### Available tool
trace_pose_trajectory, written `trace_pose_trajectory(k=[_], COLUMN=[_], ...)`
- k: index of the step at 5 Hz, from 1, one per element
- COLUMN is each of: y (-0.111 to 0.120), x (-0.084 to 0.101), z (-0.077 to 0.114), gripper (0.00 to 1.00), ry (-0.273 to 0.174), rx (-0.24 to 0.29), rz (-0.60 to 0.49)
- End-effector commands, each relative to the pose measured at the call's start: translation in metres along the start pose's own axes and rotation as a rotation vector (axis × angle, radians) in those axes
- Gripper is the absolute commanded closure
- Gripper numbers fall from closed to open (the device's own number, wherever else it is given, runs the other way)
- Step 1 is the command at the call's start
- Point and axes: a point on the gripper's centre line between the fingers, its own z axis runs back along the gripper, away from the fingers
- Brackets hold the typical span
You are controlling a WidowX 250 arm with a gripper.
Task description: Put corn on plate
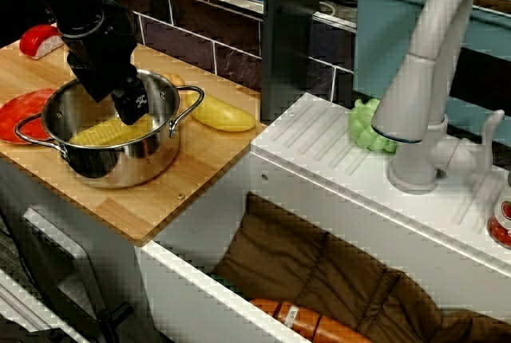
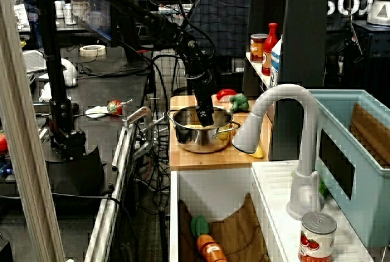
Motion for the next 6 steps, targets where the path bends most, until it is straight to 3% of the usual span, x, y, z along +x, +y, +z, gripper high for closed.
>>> trace_pose_trajectory(k=[1,2,3,4,6], y=[0.017,0.016,0.008,-0.008,0.003], x=[-0.003,-0.006,-0.012,-0.018,-0.014], z=[0.007,0.009,0.009,0.013,-0.012], gripper=[0.0,0.0,0.0,0.0,0.0], ry=[0.017,0.014,0.046,0.029,0.017], rx=[-0.009,-0.009,-0.061,-0.079,-0.001], rz=[-0.049,-0.052,-0.028,0.034,0.095])
